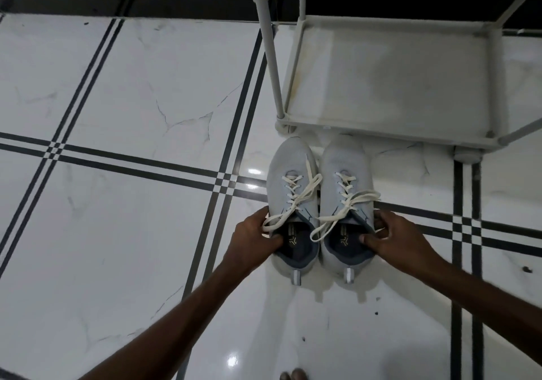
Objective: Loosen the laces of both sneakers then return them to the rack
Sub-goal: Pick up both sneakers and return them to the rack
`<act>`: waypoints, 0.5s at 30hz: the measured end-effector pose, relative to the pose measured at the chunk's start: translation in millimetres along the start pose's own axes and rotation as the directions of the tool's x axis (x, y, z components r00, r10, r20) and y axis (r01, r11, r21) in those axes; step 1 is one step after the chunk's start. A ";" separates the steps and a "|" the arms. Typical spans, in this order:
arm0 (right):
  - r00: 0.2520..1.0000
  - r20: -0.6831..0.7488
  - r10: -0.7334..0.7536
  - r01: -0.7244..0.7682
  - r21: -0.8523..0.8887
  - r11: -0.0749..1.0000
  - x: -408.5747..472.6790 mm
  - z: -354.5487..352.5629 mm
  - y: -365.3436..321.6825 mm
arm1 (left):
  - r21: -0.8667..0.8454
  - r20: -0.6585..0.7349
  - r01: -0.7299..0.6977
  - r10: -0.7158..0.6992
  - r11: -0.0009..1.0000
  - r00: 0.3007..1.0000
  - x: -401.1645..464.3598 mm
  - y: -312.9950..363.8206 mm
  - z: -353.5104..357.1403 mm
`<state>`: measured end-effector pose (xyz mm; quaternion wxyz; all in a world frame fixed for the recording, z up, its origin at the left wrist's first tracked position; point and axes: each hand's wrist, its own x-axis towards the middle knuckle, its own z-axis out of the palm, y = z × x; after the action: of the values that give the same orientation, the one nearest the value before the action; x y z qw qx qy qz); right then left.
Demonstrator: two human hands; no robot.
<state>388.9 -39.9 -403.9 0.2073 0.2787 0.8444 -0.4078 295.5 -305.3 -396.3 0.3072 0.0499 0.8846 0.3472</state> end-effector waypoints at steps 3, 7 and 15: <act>1.000 -0.025 0.005 -0.005 -0.004 1.000 -39.7 -35.2 -31.1 | -0.076 0.006 -0.003 0.003 0.997 1.000 -31.4 37.6 -28.0; 0.997 -0.071 0.012 -0.012 0.008 1.000 -98.8 -93.9 -89.5 | -0.175 0.017 0.012 -0.009 0.984 1.000 -85.2 100.0 -80.2; 0.985 -0.173 0.014 0.003 0.097 0.995 -223.7 -211.9 -210.9 | -0.214 -0.025 -0.091 0.088 0.973 0.996 -185.7 234.1 -197.8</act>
<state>397.8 -44.9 -30.6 0.1201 0.3252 0.8377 -0.4220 301.5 -300.3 -38.0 0.2881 0.0537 0.8410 0.4548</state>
